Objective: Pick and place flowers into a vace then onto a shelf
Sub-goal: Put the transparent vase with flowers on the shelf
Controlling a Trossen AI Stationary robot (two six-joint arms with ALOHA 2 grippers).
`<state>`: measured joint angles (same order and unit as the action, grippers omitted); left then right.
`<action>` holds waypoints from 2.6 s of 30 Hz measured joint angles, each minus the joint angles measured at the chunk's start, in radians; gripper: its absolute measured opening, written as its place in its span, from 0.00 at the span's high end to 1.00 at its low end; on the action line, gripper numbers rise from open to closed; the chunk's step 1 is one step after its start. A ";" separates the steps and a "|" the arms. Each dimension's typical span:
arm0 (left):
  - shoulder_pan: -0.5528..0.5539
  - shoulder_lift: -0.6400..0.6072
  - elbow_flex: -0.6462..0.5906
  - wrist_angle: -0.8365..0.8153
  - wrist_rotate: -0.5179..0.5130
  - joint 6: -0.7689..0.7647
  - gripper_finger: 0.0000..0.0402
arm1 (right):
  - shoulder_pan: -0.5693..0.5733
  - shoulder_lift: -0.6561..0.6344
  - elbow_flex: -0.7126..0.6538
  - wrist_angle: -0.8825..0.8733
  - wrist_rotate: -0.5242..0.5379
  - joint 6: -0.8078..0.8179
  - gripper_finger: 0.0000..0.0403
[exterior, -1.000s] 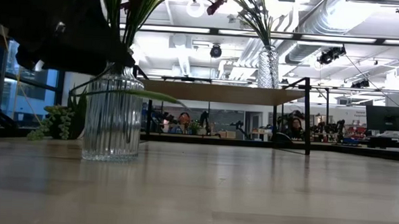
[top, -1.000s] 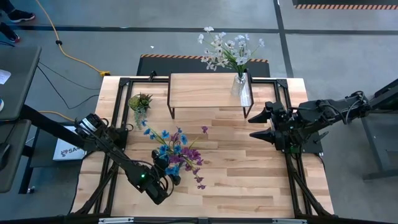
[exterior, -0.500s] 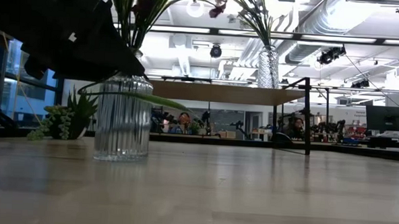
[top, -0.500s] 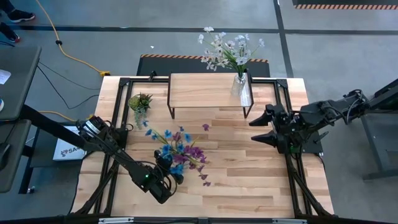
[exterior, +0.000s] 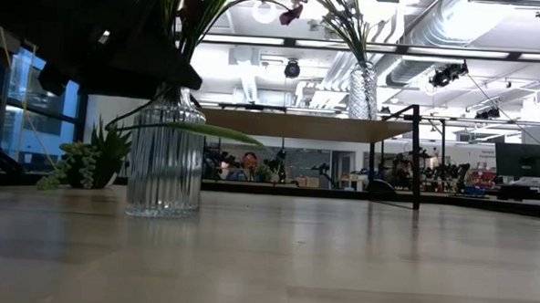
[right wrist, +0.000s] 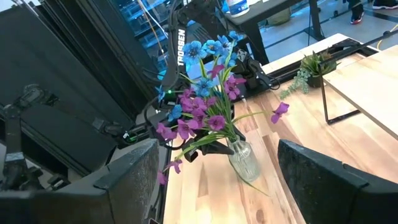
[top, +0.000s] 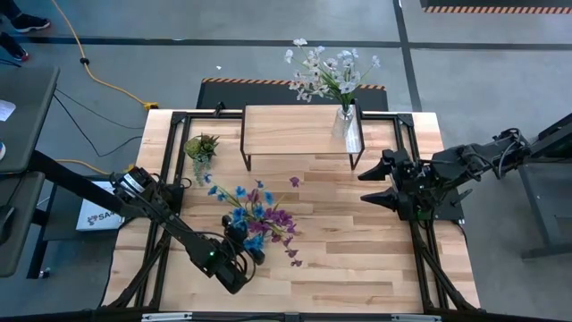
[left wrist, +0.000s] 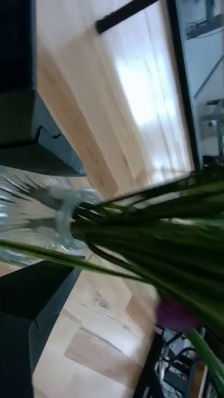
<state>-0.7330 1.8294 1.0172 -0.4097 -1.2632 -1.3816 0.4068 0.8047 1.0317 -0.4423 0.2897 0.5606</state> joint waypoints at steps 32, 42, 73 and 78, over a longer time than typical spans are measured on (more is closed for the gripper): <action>0.039 0.000 0.010 -0.042 0.051 0.024 0.38 | 0.000 0.000 0.000 0.000 -0.004 -0.003 0.21; 0.040 -0.001 0.010 -0.042 0.039 0.024 0.48 | 0.000 0.000 0.000 0.000 -0.005 -0.003 0.21; 0.039 -0.012 0.060 -0.048 0.024 0.139 0.60 | 0.000 0.000 0.000 -0.001 -0.005 -0.011 0.21; 0.039 -0.030 0.084 -0.066 0.017 0.203 0.60 | 0.000 0.000 0.000 -0.001 -0.004 -0.019 0.21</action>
<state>-0.6937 1.7990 1.1014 -0.4759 -1.2461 -1.1782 0.4067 0.8047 1.0317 -0.4433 0.2854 0.5413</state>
